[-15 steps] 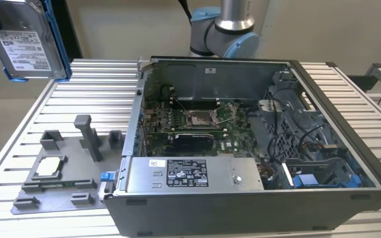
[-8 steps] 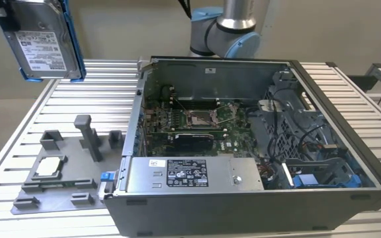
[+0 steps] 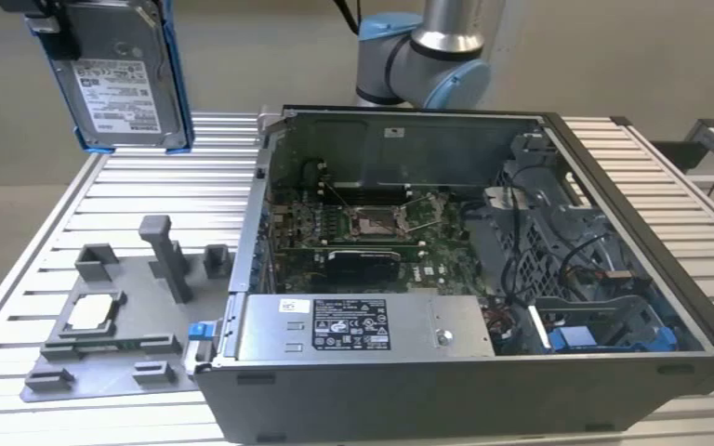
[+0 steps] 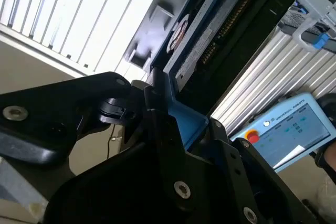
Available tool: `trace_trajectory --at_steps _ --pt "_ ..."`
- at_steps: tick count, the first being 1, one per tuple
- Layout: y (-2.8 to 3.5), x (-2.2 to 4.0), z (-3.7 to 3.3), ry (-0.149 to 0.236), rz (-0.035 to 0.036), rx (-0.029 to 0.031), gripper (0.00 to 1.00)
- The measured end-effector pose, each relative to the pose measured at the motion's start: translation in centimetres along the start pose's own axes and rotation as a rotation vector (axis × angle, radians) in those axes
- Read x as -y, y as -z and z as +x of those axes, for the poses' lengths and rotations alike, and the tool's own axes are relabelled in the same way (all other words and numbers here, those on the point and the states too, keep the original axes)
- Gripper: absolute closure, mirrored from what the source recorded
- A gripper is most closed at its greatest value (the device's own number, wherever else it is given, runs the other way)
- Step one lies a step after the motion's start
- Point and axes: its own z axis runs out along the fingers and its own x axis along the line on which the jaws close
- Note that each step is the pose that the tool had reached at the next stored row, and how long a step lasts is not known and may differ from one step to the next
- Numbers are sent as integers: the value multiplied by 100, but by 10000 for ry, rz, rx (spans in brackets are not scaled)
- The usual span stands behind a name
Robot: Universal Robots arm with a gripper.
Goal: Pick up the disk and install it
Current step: 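Pick up the disk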
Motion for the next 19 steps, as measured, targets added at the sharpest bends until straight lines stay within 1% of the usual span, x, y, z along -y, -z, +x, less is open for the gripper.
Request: trace_trajectory --at_steps 11,19 --pt "-7 501 13 2 -82 3 100" --pt "-11 860 22 3 -103 3 100"
